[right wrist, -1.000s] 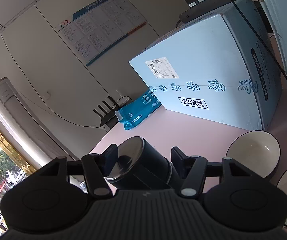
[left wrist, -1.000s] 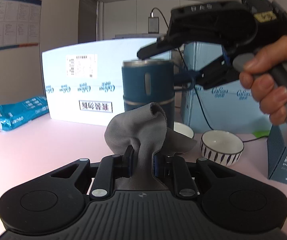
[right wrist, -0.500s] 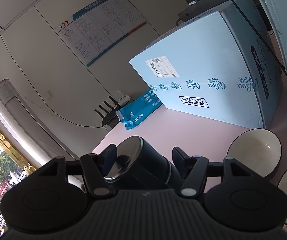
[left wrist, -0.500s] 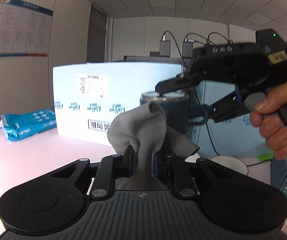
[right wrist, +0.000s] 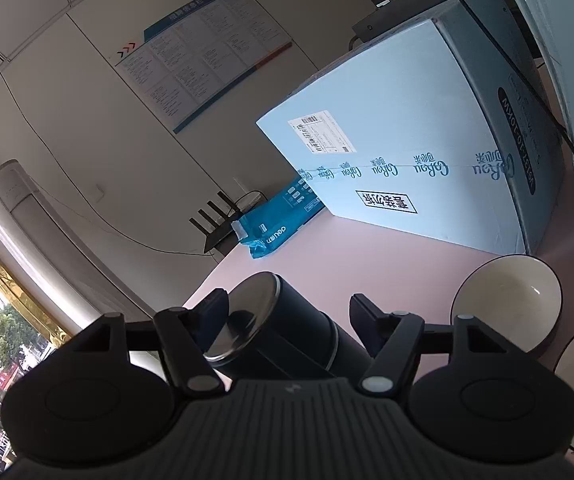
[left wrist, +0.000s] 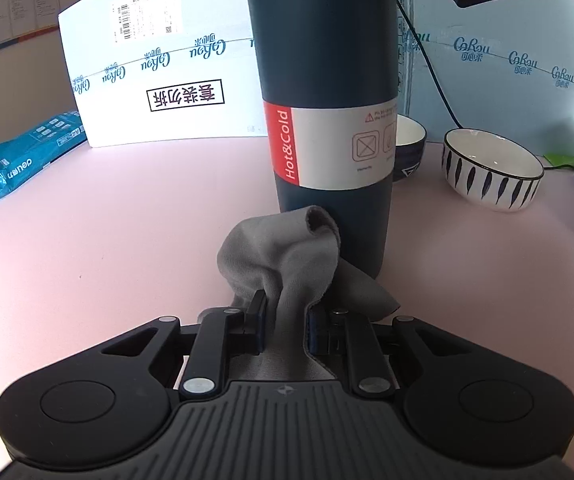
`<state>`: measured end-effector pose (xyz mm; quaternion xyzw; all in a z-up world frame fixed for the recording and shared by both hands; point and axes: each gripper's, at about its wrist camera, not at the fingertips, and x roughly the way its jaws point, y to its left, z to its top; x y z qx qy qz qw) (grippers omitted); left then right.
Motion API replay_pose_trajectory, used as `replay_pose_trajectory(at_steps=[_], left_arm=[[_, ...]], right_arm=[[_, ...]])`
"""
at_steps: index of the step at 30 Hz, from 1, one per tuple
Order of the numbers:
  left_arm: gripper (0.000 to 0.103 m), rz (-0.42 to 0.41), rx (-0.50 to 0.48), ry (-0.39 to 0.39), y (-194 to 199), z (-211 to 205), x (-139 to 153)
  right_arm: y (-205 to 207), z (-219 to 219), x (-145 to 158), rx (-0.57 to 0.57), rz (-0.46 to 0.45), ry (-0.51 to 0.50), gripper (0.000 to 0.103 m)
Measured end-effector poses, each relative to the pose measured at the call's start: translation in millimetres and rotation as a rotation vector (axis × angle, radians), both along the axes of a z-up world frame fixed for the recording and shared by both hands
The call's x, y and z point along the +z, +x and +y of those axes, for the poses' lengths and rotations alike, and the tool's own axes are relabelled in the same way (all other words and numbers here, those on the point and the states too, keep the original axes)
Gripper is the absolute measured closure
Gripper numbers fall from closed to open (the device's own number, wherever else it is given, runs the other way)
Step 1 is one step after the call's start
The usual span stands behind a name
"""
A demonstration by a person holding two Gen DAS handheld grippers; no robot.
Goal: Clean container
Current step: 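Lower the dark blue bottle along the grey cloth while the left gripper pinches it, then raise the bottle by its lid against the cloth while the left gripper holds it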
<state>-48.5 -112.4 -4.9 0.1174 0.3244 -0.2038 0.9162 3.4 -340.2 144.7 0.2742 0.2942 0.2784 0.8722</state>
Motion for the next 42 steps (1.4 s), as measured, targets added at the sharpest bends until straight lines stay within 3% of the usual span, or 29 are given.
replay_pose_trajectory(at_steps=[4,17,23,32,38,42], left_arm=[[0.087,-0.017,-0.005,-0.084,-5.5,7.5,14.6],[0.087,-0.316,-0.078,-0.269,-62.7,5.3,108.8],[0.087,-0.386,-0.133,-0.299,-72.6,-3.5,120.9],[0.086,-0.234,-0.143,-0.221,-49.5,-17.2,78.8],[0.086,-0.074,-0.128,-0.153,-36.1,-21.0,38.1],[0.086,0.041,-0.086,-0.06,-25.3,-22.1,12.6]], right_arm=[[0.1,-2.1,-0.7,-0.006,-0.001,0.0,0.034],[2.1,-8.6,-5.9,-0.014,0.003,0.009,0.031],[2.1,-9.1,-6.7,-0.01,0.009,0.015,0.029],[4.1,-8.5,-6.8,-0.017,0.012,0.021,0.029],[4.6,-7.2,-7.3,-0.01,0.013,0.023,0.027],[4.0,-8.0,-7.8,-0.006,0.014,0.026,0.026]])
